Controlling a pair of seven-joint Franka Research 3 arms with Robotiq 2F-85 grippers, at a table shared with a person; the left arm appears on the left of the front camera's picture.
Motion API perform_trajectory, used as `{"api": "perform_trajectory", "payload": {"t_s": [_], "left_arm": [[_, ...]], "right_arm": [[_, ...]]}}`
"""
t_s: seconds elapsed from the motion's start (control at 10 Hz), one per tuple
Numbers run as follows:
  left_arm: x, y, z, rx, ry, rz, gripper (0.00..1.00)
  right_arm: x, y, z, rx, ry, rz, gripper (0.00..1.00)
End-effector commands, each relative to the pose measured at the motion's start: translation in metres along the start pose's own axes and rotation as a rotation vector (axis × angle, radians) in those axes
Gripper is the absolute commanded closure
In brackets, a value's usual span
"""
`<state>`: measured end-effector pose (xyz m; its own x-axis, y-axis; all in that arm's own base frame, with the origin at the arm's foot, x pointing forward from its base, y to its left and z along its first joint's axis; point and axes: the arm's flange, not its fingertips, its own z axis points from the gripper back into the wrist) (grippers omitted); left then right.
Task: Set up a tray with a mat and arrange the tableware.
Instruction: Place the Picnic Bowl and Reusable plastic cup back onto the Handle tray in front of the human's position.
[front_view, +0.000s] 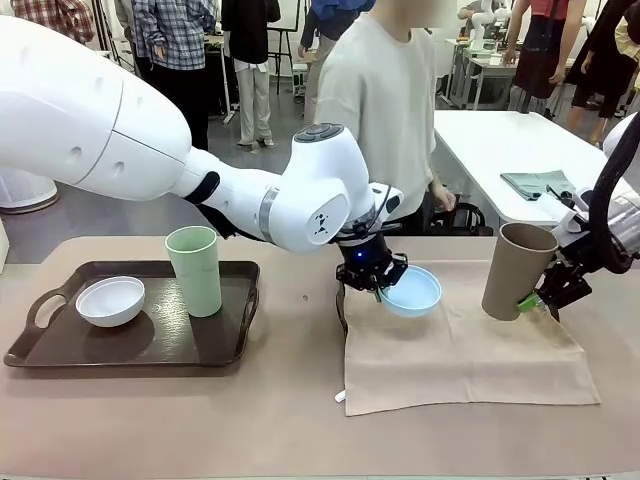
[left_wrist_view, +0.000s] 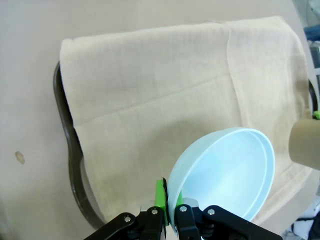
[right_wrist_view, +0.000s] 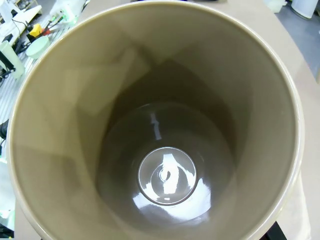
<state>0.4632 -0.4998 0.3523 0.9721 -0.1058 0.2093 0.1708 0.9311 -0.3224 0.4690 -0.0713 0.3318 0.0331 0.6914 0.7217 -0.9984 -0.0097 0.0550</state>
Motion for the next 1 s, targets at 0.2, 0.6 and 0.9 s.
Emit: {"api": "perform_trajectory", "payload": {"t_s": [0.2, 0.6, 0.9], "left_arm": [[0.01, 0.001, -0.017, 0.012, -0.042, 0.031, 0.95], [0.013, 0.001, -0.022, 0.016, -0.033, 0.035, 0.95], [0.015, 0.001, -0.025, 0.018, -0.016, 0.03, 0.95]], "right_arm": [[-0.01, -0.012, -0.011, -0.034, -0.04, 0.033, 0.22], [-0.018, -0.02, -0.021, -0.013, -0.038, 0.013, 0.22], [-0.021, -0.025, -0.025, -0.014, -0.039, 0.004, 0.22]]}}
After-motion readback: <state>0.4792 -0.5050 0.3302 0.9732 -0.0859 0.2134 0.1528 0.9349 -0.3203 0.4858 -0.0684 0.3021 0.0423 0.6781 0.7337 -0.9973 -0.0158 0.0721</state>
